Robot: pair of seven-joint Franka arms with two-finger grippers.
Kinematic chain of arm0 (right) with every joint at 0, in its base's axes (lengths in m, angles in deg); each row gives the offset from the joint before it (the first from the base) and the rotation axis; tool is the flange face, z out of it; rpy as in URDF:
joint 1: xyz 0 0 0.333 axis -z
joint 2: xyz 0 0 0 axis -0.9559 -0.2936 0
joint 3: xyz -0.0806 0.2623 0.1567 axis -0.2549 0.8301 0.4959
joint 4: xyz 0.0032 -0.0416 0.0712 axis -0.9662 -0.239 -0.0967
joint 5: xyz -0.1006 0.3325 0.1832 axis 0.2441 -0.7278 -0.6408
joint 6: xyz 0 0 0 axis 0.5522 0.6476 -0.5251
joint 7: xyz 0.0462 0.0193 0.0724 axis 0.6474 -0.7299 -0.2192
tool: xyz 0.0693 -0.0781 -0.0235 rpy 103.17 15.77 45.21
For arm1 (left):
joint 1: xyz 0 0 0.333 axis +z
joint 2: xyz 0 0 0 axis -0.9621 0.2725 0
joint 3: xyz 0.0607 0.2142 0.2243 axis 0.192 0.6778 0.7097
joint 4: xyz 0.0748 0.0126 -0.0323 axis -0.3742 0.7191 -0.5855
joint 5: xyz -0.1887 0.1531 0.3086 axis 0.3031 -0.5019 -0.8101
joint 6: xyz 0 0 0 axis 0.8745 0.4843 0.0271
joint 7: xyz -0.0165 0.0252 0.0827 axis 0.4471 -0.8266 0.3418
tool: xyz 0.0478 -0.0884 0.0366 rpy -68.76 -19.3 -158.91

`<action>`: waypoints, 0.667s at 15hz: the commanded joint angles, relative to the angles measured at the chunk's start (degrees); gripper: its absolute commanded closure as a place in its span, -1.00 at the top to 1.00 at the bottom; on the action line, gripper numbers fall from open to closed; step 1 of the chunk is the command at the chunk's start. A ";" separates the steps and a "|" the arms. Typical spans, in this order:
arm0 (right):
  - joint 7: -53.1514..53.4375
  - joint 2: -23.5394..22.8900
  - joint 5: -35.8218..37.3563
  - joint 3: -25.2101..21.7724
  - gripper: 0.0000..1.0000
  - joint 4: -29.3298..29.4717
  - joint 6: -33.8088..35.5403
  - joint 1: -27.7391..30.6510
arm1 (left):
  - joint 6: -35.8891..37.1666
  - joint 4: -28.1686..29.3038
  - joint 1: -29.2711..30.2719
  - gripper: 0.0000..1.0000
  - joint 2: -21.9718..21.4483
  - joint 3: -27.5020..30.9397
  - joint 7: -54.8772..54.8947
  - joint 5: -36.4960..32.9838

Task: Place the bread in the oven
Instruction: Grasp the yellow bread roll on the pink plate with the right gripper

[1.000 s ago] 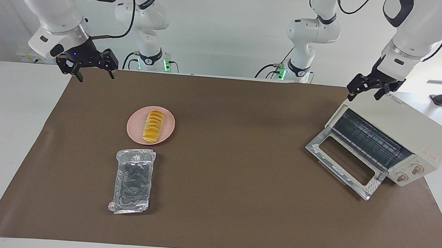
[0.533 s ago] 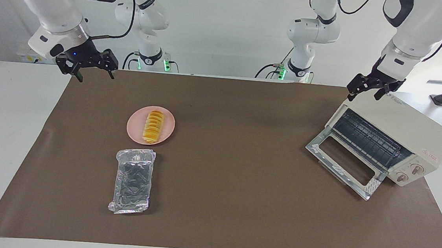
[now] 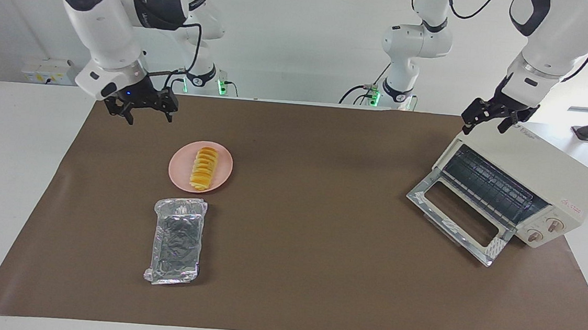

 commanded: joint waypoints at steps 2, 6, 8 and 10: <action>7.16 0.36 -0.08 0.16 1.00 -9.91 -10.11 -4.08 | 1.21 -0.74 0.26 1.00 -0.02 0.04 -0.03 0.92; 9.37 -1.57 -0.08 0.16 1.00 -18.35 -24.88 -5.48 | 1.21 -0.74 0.18 1.00 -0.02 0.04 -0.03 0.92; 9.63 -4.11 -0.08 0.16 1.00 -18.80 -28.68 -6.11 | 1.21 -0.74 0.18 1.00 -0.02 0.04 -0.03 0.92; 10.25 -6.14 -0.08 0.16 1.00 -18.98 -32.63 -6.11 | 1.21 -0.74 0.26 1.00 -0.02 0.13 -0.03 0.92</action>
